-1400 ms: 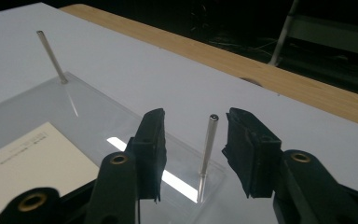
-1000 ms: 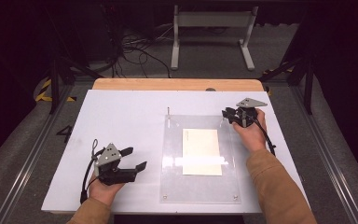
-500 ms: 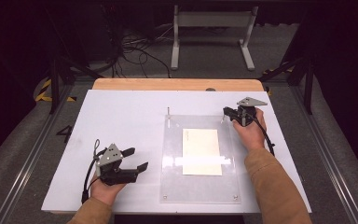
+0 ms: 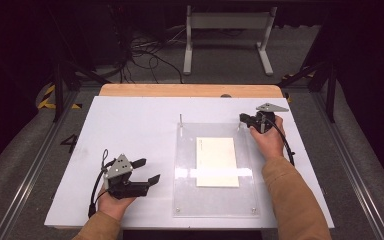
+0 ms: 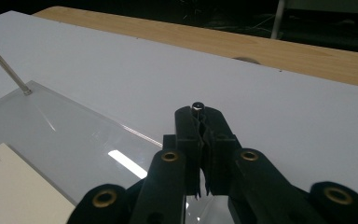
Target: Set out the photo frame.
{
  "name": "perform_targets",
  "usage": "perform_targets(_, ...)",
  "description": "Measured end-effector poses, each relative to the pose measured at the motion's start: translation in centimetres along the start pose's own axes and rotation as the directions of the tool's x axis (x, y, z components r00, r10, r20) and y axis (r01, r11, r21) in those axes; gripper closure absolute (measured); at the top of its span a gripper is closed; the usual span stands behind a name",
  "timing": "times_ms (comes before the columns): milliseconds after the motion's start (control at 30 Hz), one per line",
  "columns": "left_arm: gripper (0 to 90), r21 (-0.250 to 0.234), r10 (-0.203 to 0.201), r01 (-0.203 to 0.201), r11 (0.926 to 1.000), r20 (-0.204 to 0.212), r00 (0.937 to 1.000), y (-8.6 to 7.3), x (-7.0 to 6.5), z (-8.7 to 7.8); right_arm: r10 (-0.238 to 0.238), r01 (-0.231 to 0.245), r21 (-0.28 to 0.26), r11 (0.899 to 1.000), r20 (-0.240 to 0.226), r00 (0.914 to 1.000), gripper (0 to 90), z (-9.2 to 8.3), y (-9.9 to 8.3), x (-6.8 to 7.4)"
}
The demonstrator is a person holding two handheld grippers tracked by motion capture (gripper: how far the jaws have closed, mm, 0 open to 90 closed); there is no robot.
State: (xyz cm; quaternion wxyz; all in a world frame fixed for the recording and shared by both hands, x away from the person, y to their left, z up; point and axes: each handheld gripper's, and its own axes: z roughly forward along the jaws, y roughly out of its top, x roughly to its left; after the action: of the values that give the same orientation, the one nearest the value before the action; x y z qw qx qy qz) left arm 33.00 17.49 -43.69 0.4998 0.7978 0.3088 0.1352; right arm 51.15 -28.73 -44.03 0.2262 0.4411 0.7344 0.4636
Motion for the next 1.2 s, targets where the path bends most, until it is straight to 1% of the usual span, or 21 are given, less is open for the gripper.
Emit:
perform_targets(67, 23.9, -0.002, 0.001, -0.001, 1.0000, -0.001, 1.0000, 0.0, 0.0, 0.0, 0.012, -0.012, 0.003, 1.000, -0.008, 0.9999, 86.0, 0.1, 0.1, -0.2)
perform_targets(133, 23.4, -0.002, 0.010, -0.010, 0.9999, -0.002, 1.0000, 0.0, 0.0, 0.0, 0.038, -0.038, -0.003, 0.999, -0.020, 0.9991, 86.0, 0.3, 0.1, -0.4)
perform_targets(167, 22.7, -0.006, 0.007, -0.007, 1.0000, -0.001, 1.0000, 0.0, -0.1, 0.1, 0.049, -0.049, -0.008, 0.999, -0.028, 0.9984, 86.0, 0.4, 0.1, -0.6)
perform_targets(333, 19.0, -0.008, 0.048, -0.048, 0.9988, 0.006, 0.9988, 0.1, -0.4, 0.1, 0.083, -0.083, -0.006, 0.997, -0.045, 0.9956, 86.0, 0.7, 0.2, -1.0)
perform_targets(367, 17.9, -0.008, 0.065, -0.065, 0.9979, 0.003, 0.9979, 0.1, -0.4, 0.2, 0.094, -0.095, -0.002, 0.996, -0.054, 0.9941, 85.9, 0.7, 0.2, -1.2)
perform_targets(400, 16.8, -0.006, 0.067, -0.067, 0.9977, 0.002, 0.9977, 0.1, -0.5, 0.2, 0.109, -0.108, 0.008, 0.994, -0.064, 0.9920, 85.9, 0.8, 0.4, -1.4)
perform_targets(433, 15.9, -0.009, 0.082, -0.082, 0.9966, 0.005, 0.9966, 0.1, -0.6, 0.3, 0.109, -0.108, 0.016, 0.994, -0.060, 0.9922, 85.9, 0.8, 0.5, -1.4)
perform_targets(533, 13.4, -0.012, 0.099, -0.099, 0.9950, 0.011, 0.9950, 0.1, -0.8, 0.5, 0.133, -0.131, 0.043, 0.991, -0.055, 0.9896, 85.9, 1.1, 1.0, -1.5)
perform_targets(633, 11.4, -0.021, 0.122, -0.121, 0.9924, 0.015, 0.9925, 0.1, -1.0, 0.5, 0.155, -0.152, 0.038, 0.988, -0.062, 0.9860, 85.9, 1.3, 1.0, -1.7)
perform_targets(833, 7.1, -0.044, 0.159, -0.158, 0.9865, 0.021, 0.9871, 0.4, -1.5, 1.1, 0.179, -0.177, 0.027, 0.984, -0.084, 0.9803, 85.8, 1.4, 0.8, -2.1)
perform_targets(900, 6.2, -0.052, 0.183, -0.182, 0.9820, 0.029, 0.9826, 0.6, -2.0, 1.5, 0.189, -0.187, 0.027, 0.982, -0.091, 0.9779, 85.8, 1.5, 0.7, -2.2)
perform_targets(1000, 4.8, -0.045, 0.230, -0.229, 0.9724, 0.026, 0.9728, 0.7, -2.7, 2.2, 0.196, -0.194, 0.029, 0.981, -0.094, 0.9761, 85.8, 1.5, 0.8, -2.3)
perform_targets(1033, 4.7, -0.040, 0.250, -0.249, 0.9678, 0.024, 0.9680, 0.7, -2.8, 2.4, 0.198, -0.196, 0.029, 0.980, -0.095, 0.9756, 85.7, 1.6, 0.8, -2.3)
perform_targets(1067, 4.5, -0.036, 0.261, -0.260, 0.9650, 0.020, 0.9652, 0.7, -3.0, 2.6, 0.200, -0.198, 0.029, 0.980, -0.095, 0.9752, 85.7, 1.6, 0.8, -2.3)
perform_targets(1100, 4.2, -0.030, 0.277, -0.276, 0.9606, 0.010, 0.9609, 0.6, -3.1, 2.9, 0.203, -0.202, 0.029, 0.979, -0.098, 0.9742, 85.7, 1.6, 0.8, -2.3)
perform_targets(1133, 4.0, -0.028, 0.286, -0.286, 0.9579, 0.007, 0.9582, 0.6, -3.2, 3.1, 0.211, -0.209, 0.029, 0.978, -0.098, 0.9727, 85.7, 1.6, 0.7, -2.4)
perform_targets(1200, 3.6, -0.038, 0.295, -0.294, 0.9549, 0.007, 0.9555, 0.8, -3.3, 3.7, 0.206, -0.204, 0.028, 0.979, -0.095, 0.9739, 85.7, 1.6, 0.7, -2.3)
